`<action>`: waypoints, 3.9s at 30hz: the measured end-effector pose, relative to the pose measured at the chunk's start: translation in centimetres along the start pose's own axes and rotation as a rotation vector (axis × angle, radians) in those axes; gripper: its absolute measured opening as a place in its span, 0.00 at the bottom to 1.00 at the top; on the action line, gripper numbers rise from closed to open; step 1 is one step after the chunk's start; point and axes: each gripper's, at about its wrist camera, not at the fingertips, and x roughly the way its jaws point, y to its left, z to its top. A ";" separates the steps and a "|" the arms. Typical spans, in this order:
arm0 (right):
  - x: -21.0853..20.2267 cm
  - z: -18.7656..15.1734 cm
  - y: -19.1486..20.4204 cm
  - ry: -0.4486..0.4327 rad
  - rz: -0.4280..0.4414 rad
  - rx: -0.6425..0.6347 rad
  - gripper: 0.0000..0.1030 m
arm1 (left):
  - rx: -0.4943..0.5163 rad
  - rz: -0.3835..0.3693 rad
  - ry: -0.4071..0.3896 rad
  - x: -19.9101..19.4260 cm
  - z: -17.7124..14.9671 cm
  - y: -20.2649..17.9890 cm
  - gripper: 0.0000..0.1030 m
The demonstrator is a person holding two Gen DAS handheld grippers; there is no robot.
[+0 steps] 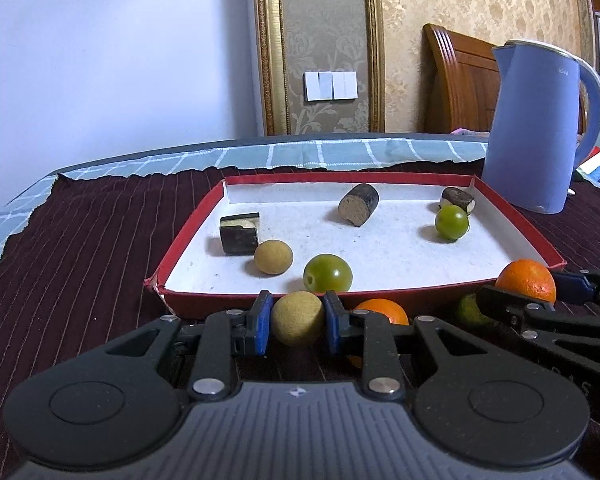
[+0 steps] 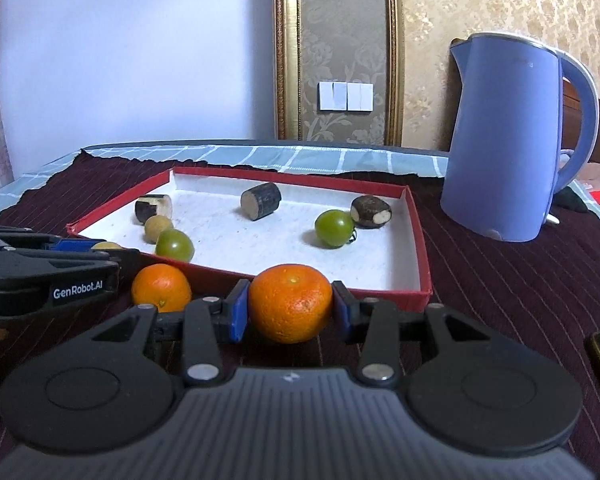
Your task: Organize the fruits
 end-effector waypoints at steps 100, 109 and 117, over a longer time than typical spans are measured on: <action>5.9 4.5 -0.9 -0.027 -0.073 -0.010 0.39 | -0.011 0.142 -0.062 6.0 5.5 -0.6 0.26; 7.0 5.7 -1.2 -0.009 -0.082 -0.022 0.39 | -0.004 0.157 -0.059 6.8 6.3 -0.6 0.26; 8.1 6.7 -1.2 0.006 -0.093 -0.028 0.39 | 0.008 0.180 -0.043 8.3 7.1 -0.6 0.26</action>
